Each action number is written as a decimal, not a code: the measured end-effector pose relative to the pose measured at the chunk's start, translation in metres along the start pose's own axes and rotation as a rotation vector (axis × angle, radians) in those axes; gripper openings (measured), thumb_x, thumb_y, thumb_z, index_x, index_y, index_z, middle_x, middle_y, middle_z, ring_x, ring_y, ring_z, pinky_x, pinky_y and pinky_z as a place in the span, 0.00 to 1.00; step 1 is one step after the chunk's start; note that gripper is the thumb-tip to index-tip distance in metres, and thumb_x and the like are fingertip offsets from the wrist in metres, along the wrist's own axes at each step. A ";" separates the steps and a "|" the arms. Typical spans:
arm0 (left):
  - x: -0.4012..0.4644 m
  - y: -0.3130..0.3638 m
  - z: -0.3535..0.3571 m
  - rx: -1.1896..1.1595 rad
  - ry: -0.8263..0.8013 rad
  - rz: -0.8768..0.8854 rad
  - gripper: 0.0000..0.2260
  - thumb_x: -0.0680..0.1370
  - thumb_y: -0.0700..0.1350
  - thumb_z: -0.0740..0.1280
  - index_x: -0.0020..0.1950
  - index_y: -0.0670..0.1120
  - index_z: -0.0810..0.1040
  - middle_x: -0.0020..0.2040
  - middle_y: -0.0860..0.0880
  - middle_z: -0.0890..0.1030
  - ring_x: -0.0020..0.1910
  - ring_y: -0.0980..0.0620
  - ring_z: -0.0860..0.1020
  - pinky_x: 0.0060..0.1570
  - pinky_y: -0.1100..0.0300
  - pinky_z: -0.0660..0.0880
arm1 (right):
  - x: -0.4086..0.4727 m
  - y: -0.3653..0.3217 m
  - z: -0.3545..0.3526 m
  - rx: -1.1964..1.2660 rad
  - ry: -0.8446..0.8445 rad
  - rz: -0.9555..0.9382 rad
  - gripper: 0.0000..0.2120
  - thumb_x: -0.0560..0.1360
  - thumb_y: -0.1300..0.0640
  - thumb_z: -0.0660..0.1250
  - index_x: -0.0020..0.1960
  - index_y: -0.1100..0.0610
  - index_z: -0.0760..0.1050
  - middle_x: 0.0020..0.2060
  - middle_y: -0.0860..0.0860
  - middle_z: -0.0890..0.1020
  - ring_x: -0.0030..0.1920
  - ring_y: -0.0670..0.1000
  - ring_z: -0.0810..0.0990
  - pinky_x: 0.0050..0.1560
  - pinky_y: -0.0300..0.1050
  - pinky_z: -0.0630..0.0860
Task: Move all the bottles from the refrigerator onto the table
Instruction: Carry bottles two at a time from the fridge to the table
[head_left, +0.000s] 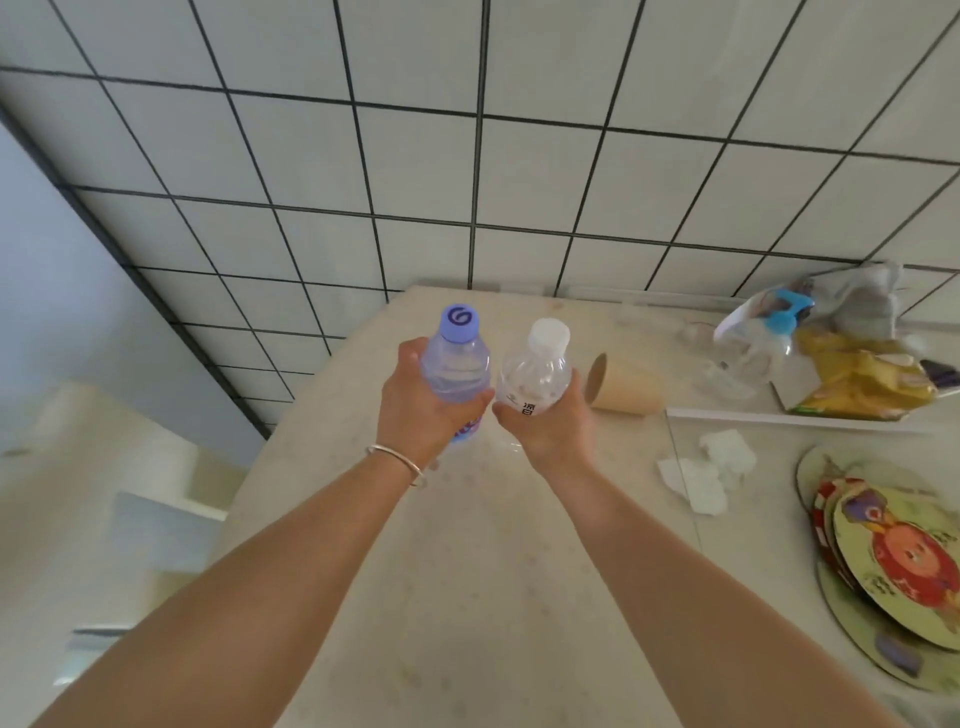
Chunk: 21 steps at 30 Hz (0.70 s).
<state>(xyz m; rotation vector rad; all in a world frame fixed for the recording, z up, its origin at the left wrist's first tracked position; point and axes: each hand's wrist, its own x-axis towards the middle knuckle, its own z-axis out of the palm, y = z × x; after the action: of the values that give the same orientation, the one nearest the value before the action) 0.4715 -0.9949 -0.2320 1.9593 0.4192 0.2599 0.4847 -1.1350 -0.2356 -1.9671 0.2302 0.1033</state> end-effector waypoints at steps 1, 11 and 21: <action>0.004 -0.006 0.001 0.000 0.005 -0.004 0.27 0.62 0.50 0.79 0.53 0.51 0.67 0.42 0.60 0.76 0.41 0.61 0.76 0.36 0.73 0.68 | 0.004 0.001 0.004 -0.008 -0.006 -0.007 0.25 0.63 0.55 0.76 0.52 0.49 0.65 0.45 0.45 0.76 0.44 0.48 0.75 0.34 0.35 0.68; 0.020 -0.041 0.009 -0.010 0.011 -0.021 0.28 0.63 0.50 0.79 0.54 0.50 0.66 0.48 0.53 0.78 0.44 0.55 0.78 0.39 0.72 0.69 | 0.018 0.015 0.019 -0.060 -0.007 -0.014 0.27 0.62 0.54 0.76 0.57 0.52 0.68 0.47 0.45 0.77 0.47 0.50 0.78 0.34 0.32 0.68; 0.019 -0.043 0.001 0.006 -0.100 -0.043 0.33 0.62 0.49 0.79 0.61 0.48 0.66 0.52 0.53 0.77 0.50 0.53 0.78 0.40 0.71 0.69 | 0.013 0.012 0.020 -0.086 -0.056 0.024 0.33 0.63 0.52 0.76 0.64 0.52 0.65 0.55 0.49 0.77 0.53 0.50 0.76 0.46 0.41 0.69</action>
<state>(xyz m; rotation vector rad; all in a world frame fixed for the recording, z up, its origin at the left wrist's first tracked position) 0.4818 -0.9726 -0.2715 1.9579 0.3967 0.1325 0.4957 -1.1231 -0.2571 -2.0441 0.2157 0.1860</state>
